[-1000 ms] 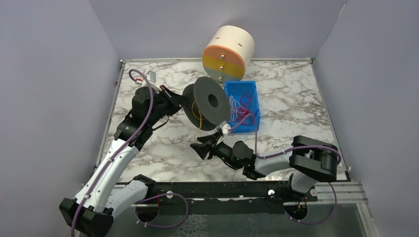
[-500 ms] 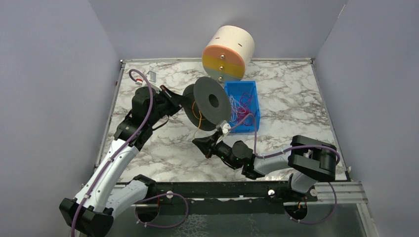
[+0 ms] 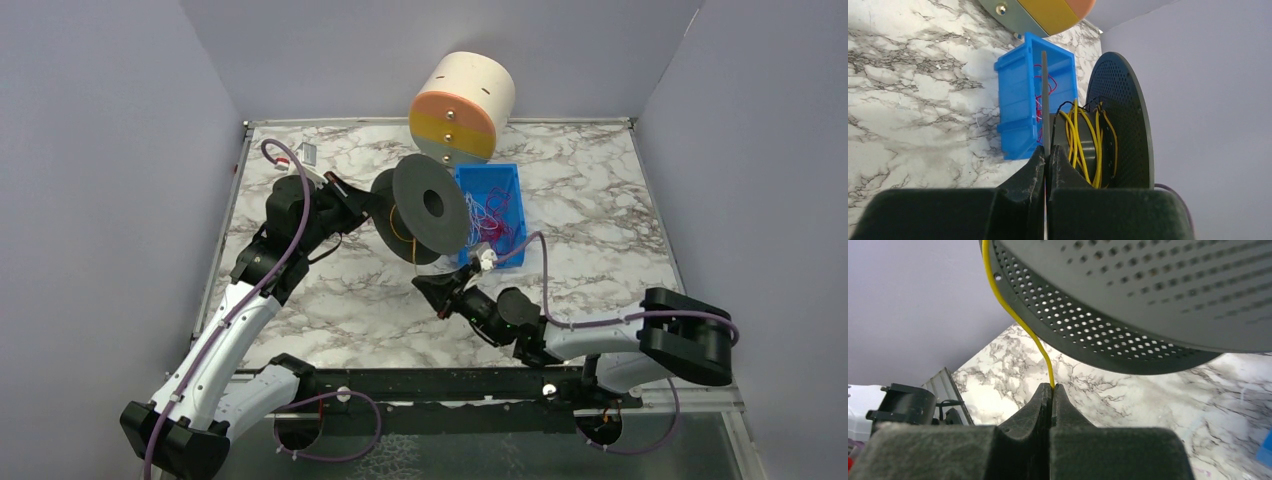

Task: Wrap the cables

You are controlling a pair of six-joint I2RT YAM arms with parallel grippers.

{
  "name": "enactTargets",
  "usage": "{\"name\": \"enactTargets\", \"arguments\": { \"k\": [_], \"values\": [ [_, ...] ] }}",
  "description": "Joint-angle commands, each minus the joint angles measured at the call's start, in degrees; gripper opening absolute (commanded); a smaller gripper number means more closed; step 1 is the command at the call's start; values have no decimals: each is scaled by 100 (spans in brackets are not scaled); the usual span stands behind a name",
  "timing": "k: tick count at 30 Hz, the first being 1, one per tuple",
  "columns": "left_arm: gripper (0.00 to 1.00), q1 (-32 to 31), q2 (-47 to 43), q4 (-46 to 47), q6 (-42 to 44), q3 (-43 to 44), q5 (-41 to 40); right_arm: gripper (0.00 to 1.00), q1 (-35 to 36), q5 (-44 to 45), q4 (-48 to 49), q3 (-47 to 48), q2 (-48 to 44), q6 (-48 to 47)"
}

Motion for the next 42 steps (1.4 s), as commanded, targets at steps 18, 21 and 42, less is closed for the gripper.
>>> {"name": "enactTargets", "arguments": {
  "k": [18, 21, 42],
  "values": [
    [0, 15, -113, 809, 1265, 476, 1590, 1, -664, 1437, -3638, -481, -2275, 575],
    [0, 15, -102, 750, 1532, 522, 1899, 1, -839, 1281, -3629, -425, -2280, 540],
    [0, 11, 163, -411, 3753, 792, 3657, 1, -1414, -43, -3185, -1047, -3378, -295]
  ]
}}
